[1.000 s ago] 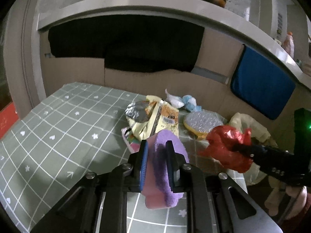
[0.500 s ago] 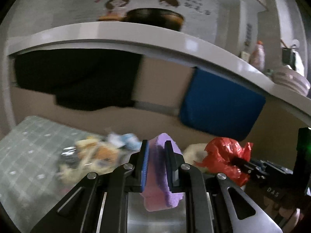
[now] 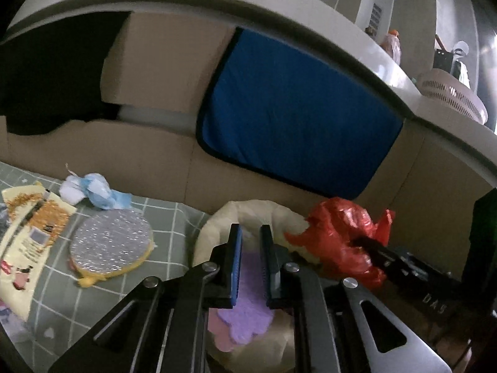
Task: Collect trash
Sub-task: 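Carry the sponge and red bag over the trash bag and open both tools, then grasp the glittery round scrubber with the right tool while the left tool reaches the snack wrapper, then grasp the orange snack wrapper and foil with the left tool, then carry the wrapper and scrubber over the trash bag and open both tools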
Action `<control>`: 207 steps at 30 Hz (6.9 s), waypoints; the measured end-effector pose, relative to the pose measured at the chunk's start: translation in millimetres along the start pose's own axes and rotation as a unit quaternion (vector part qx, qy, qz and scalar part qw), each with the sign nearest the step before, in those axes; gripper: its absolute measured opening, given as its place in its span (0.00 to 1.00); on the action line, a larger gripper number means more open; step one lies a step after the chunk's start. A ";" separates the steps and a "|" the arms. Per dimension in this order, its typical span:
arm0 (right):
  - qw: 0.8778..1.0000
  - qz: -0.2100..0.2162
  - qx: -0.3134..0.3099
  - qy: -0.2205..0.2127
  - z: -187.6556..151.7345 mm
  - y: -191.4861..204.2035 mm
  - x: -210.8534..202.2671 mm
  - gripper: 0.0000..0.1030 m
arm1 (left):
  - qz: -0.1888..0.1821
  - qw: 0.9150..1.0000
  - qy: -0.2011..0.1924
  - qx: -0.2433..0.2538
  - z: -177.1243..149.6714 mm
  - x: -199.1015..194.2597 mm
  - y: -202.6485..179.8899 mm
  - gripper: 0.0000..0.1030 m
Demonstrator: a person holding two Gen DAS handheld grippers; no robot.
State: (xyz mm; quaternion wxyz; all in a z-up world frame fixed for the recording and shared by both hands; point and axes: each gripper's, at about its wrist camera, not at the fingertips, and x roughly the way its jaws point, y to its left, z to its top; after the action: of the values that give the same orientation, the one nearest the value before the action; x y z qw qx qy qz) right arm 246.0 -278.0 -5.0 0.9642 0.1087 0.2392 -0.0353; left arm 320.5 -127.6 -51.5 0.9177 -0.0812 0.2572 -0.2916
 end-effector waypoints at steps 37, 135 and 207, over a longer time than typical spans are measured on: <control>1.000 0.018 -0.012 -0.008 -8.9 34.9 1.0 0.45 | 0.164 0.984 0.013 -0.067 -3.1 -96.9 138.8 0.38; 0.966 0.197 -0.098 0.134 -72.9 180.3 32.5 0.13 | 0.179 0.976 0.105 -0.065 -64.9 -153.7 198.2 0.38; 0.998 0.042 0.028 -0.036 20.6 -27.6 9.6 0.13 | -0.043 0.998 -0.001 -0.046 25.7 5.2 19.3 0.11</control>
State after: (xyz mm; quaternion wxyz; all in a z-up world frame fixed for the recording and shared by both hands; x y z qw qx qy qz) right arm 260.6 -309.7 3.0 0.9694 0.1439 0.1988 -0.0057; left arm 347.0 -114.9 -37.5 0.8999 -0.1344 0.2655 -0.3188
